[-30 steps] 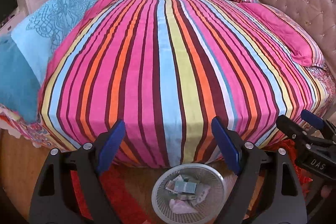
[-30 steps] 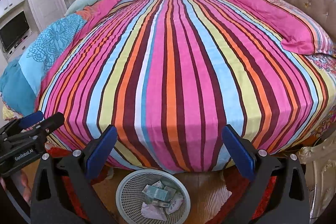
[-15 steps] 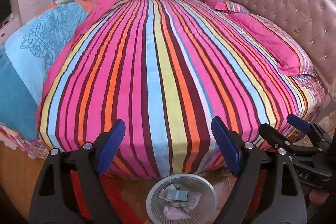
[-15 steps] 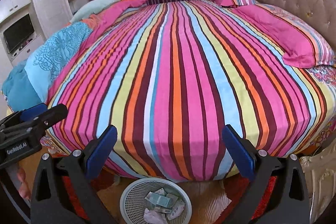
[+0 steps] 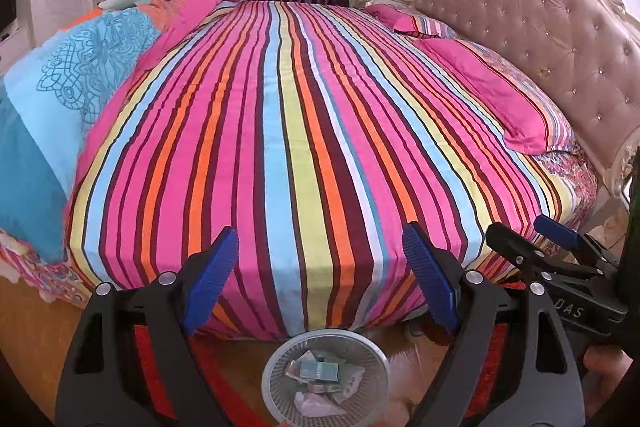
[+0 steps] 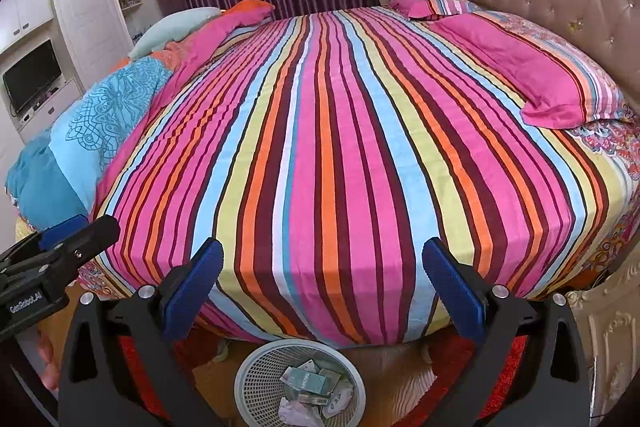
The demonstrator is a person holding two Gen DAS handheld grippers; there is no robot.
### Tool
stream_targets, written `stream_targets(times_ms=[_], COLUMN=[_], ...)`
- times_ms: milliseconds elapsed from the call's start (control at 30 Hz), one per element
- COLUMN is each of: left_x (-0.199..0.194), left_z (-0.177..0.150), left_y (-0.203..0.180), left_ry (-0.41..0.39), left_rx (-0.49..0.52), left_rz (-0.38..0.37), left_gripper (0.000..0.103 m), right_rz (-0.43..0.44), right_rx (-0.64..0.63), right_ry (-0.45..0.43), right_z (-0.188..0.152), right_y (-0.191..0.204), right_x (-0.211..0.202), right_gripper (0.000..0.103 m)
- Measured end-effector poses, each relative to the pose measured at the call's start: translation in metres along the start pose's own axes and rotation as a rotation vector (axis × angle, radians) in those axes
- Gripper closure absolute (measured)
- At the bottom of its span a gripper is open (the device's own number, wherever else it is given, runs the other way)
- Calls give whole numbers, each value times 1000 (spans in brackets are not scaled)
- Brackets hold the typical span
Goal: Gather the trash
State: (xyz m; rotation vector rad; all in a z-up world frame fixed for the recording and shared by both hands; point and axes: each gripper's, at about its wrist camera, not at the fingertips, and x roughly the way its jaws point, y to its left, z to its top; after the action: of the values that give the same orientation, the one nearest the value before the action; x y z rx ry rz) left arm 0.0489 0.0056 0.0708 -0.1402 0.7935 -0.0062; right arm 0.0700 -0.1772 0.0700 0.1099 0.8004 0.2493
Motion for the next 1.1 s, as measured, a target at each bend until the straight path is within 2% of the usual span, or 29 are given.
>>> stream_targets(times_ms=[367,1100], left_x=[1,7], left_z=[0,-2], left_y=[-1,-2], left_ry=[13,19], left_rx=[19,26], left_rz=[63,115], left_gripper=[21,21], right_rz=[6,-11], right_rx=[-21,-29], right_ry=[11,16], right_z=[-2,-5], right_y=[6,9], right_x=[-4,1], right_gripper=[8,8])
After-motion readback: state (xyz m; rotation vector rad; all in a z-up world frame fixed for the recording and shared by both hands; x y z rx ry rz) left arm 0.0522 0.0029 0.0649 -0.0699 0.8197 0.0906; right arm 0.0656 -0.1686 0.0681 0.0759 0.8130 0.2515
